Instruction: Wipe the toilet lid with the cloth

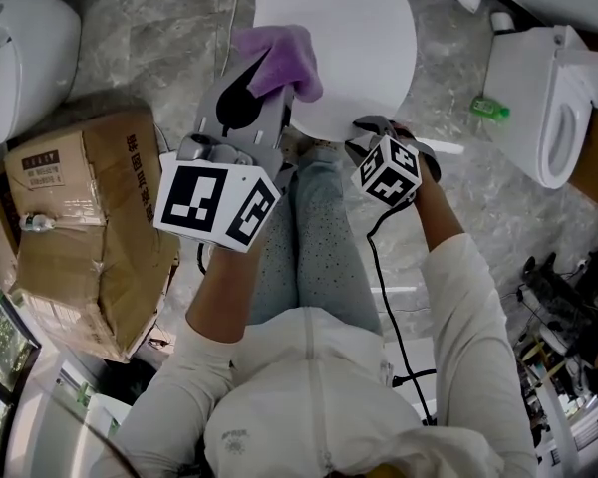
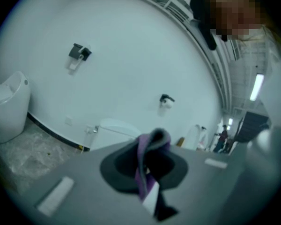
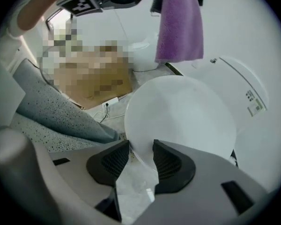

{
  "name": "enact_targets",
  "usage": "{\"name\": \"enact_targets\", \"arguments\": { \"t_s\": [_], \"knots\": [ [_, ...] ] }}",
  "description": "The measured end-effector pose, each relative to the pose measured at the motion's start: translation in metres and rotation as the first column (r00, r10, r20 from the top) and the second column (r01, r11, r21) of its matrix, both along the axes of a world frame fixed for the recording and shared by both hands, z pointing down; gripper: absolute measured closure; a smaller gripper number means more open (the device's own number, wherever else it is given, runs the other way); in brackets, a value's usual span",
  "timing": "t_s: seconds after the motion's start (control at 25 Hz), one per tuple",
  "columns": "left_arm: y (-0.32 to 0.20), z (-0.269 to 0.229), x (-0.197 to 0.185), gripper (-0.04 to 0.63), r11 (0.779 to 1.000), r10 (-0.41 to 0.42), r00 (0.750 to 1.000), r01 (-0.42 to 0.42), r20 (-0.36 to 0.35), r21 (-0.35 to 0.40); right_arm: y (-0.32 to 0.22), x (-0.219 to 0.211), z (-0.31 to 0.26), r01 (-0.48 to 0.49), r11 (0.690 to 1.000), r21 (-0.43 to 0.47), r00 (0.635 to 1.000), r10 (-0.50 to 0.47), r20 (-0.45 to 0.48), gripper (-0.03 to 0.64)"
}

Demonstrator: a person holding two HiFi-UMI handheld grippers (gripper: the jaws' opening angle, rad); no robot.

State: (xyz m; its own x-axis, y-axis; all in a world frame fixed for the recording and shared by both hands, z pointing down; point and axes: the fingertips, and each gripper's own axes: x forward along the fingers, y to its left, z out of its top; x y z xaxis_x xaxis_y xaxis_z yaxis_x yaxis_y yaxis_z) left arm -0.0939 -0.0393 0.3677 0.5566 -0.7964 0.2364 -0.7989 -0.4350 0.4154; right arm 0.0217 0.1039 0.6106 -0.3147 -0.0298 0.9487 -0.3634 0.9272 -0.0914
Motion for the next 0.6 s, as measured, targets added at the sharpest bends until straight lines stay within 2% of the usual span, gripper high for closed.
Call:
{"name": "enact_targets", "arguments": {
  "t_s": [0.24, 0.32, 0.4, 0.48, 0.6],
  "knots": [
    [0.0, 0.016, 0.007, 0.581, 1.0, 0.006, 1.0, -0.006, 0.003, -0.021, 0.006, -0.004, 0.028, -0.168, 0.98, -0.105, 0.986, 0.168, -0.005, 0.451],
    [-0.002, 0.022, 0.011, 0.581, 1.0, 0.01, 1.0, -0.01, 0.001, -0.025, 0.003, -0.001, 0.036, -0.271, 0.954, -0.126, 0.961, 0.276, 0.019, 0.456],
    [-0.004, 0.027, 0.014, 0.581, 1.0, 0.012, 1.0, -0.012, -0.002, -0.027, -0.004, 0.003, 0.044, -0.394, 0.909, -0.137, 0.914, 0.403, 0.045, 0.518],
    [-0.005, 0.032, 0.015, 0.581, 1.0, 0.011, 1.0, -0.011, 0.0, -0.028, -0.007, 0.008, 0.051, -0.471, 0.871, -0.141, 0.876, 0.481, 0.044, 0.557],
    [-0.01, 0.042, 0.017, 0.581, 0.999, 0.006, 1.0, -0.006, 0.007, -0.033, -0.005, 0.008, 0.065, -0.486, 0.867, -0.109, 0.872, 0.489, 0.004, 0.56]
  ]
}}
